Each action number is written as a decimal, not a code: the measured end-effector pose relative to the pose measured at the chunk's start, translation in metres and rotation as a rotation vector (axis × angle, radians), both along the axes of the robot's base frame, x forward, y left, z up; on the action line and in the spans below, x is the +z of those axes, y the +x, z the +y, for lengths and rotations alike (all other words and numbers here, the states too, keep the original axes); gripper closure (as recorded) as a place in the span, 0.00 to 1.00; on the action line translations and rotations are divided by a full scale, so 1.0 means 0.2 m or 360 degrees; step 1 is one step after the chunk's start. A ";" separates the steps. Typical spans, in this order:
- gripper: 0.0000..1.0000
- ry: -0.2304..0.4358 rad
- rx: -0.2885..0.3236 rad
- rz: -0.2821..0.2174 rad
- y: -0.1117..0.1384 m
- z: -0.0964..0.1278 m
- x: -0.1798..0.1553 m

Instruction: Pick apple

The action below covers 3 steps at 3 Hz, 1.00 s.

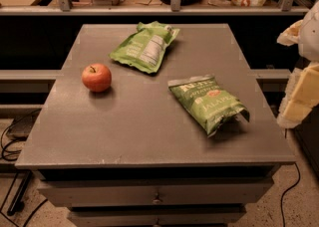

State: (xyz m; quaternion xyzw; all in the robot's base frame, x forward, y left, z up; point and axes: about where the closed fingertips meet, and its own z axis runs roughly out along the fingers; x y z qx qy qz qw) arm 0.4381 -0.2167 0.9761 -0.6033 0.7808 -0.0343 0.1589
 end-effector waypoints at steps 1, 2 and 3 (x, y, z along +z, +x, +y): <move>0.00 0.0000 0.0000 0.0000 0.00 0.00 0.00; 0.00 0.0099 0.0042 -0.0020 0.04 0.05 -0.01; 0.00 0.0297 0.0173 -0.0063 0.13 0.19 -0.03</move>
Offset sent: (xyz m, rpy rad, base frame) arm 0.0199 0.0223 -0.0098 0.1661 -0.0110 0.0717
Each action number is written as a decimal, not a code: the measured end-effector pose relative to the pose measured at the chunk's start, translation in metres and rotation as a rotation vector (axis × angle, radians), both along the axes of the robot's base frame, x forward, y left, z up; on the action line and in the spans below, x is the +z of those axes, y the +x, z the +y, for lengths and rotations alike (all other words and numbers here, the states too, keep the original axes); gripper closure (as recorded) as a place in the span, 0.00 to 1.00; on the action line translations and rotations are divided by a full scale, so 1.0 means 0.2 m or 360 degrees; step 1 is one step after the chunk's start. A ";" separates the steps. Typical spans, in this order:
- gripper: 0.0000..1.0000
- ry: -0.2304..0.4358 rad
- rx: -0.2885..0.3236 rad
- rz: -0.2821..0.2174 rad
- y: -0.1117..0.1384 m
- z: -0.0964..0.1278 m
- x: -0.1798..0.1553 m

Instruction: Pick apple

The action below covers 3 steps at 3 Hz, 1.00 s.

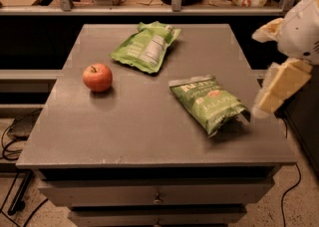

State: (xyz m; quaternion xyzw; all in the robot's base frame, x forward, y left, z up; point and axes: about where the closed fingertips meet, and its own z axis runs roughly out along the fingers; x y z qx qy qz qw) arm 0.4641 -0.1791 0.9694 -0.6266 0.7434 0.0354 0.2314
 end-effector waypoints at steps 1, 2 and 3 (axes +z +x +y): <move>0.00 0.0247 0.0220 -0.0022 0.08 0.31 -0.01; 0.00 0.0250 0.0219 -0.0020 0.08 0.31 -0.01; 0.00 0.0243 0.0281 0.0023 0.09 0.43 -0.04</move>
Offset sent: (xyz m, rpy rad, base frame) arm 0.0143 0.0500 -0.0024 0.1231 -0.0127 0.1113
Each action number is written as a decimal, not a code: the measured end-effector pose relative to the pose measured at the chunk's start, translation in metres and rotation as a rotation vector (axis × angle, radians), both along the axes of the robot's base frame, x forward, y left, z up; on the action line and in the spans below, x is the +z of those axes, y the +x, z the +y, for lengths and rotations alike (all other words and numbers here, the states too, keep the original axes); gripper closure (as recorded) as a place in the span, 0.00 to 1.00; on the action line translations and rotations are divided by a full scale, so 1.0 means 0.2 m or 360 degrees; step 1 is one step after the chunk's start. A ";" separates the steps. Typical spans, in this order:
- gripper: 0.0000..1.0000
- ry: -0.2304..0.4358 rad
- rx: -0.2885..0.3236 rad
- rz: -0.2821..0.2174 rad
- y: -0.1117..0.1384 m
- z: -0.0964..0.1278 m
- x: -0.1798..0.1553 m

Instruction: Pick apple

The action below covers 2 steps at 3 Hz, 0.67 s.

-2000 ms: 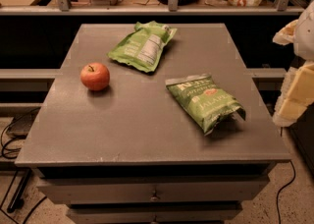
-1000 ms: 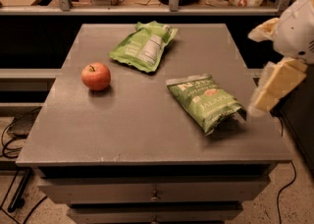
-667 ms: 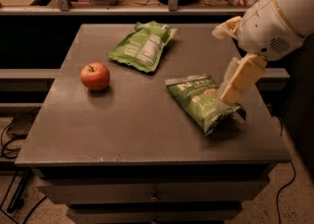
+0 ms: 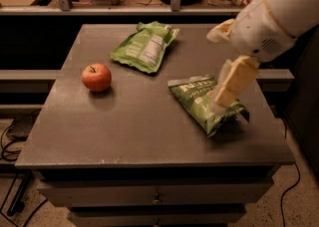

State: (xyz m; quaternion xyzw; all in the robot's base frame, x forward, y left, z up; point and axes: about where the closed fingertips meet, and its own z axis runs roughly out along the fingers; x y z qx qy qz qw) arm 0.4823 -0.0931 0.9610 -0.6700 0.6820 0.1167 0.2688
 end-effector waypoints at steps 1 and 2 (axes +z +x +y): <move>0.00 0.0040 0.0127 0.0017 0.01 0.23 -0.04; 0.00 0.0136 0.0243 0.0014 0.07 0.52 -0.09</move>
Offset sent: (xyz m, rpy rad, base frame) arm 0.0369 0.1781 -0.0288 0.1767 -0.0111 0.2289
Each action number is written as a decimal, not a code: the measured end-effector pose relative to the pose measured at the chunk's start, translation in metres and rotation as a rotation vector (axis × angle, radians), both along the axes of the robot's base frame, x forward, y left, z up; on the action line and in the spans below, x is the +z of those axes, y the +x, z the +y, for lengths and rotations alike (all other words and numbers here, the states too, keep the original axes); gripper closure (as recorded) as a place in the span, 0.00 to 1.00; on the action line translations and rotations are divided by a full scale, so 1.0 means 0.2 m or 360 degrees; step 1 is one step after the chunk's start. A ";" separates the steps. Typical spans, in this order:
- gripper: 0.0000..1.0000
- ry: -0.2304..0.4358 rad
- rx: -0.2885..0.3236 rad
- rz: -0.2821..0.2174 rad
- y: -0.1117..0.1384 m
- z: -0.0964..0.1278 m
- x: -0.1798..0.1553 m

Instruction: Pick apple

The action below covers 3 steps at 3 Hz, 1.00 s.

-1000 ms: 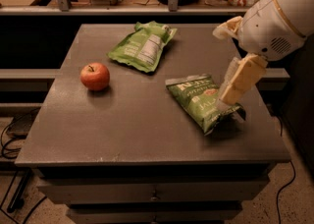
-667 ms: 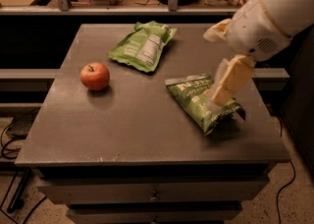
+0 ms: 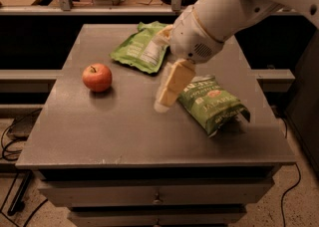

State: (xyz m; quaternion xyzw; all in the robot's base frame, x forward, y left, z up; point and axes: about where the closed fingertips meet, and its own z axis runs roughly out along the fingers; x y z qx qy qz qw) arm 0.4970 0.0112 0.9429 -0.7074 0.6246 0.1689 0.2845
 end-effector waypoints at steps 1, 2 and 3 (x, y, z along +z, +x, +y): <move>0.00 0.0132 0.0063 -0.0021 0.11 0.31 -0.05; 0.00 0.0133 0.0061 -0.0025 0.11 0.31 -0.05; 0.00 0.0147 0.0027 0.0011 0.13 0.33 -0.08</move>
Offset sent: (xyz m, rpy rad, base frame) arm 0.0176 0.0520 -0.0096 0.0679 -0.0074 0.0361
